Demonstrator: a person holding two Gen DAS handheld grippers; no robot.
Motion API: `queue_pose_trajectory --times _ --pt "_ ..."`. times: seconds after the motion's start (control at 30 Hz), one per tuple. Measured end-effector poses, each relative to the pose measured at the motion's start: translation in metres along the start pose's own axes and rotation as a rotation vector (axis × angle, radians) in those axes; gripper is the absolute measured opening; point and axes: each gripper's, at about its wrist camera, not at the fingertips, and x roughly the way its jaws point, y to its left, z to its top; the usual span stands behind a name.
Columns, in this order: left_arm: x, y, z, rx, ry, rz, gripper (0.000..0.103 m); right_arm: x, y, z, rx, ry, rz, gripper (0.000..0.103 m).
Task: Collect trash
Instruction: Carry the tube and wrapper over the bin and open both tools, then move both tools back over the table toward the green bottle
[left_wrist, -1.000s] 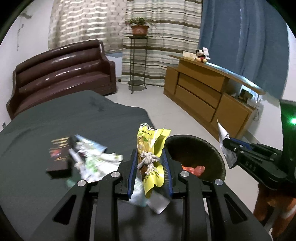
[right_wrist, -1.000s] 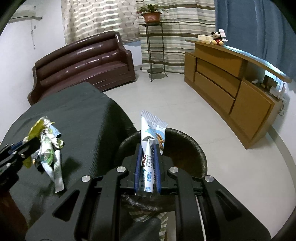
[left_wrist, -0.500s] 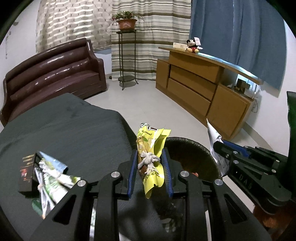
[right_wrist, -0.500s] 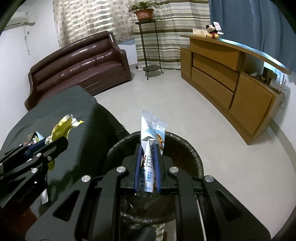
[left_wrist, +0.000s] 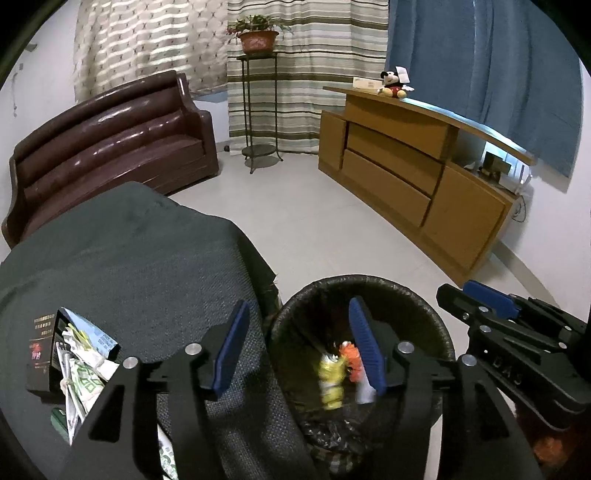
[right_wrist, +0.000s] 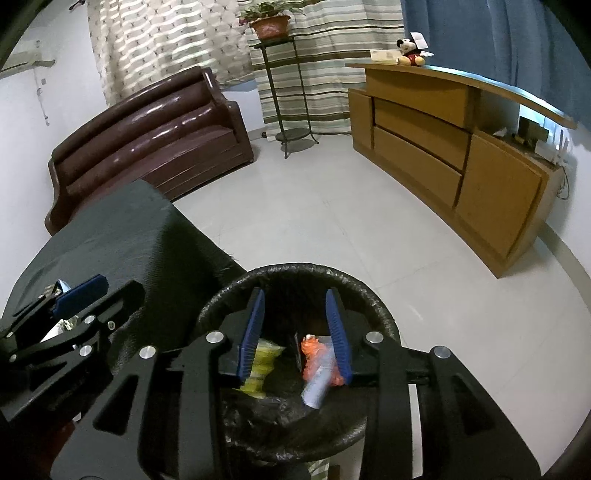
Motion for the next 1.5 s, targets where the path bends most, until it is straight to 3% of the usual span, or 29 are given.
queue_pose_trajectory --times 0.33,0.53,0.73,1.1,1.5 --pt "-0.012 0.004 0.002 -0.008 0.0 0.005 0.059 -0.005 0.003 0.0 -0.007 0.002 0.015 0.036" --pt "-0.031 0.017 -0.007 -0.026 0.004 0.02 0.059 -0.009 0.027 -0.007 -0.044 0.02 0.05 0.036" --pt "-0.049 0.038 -0.021 -0.054 0.017 0.059 0.059 -0.017 0.056 -0.02 -0.096 0.035 0.085 0.042" --pt "-0.08 0.087 -0.054 -0.133 0.027 0.148 0.059 -0.035 0.097 -0.041 -0.17 0.05 0.123 0.042" --pt "-0.076 0.111 -0.078 -0.188 0.08 0.196 0.059 -0.036 0.115 -0.055 -0.216 0.072 0.141 0.043"
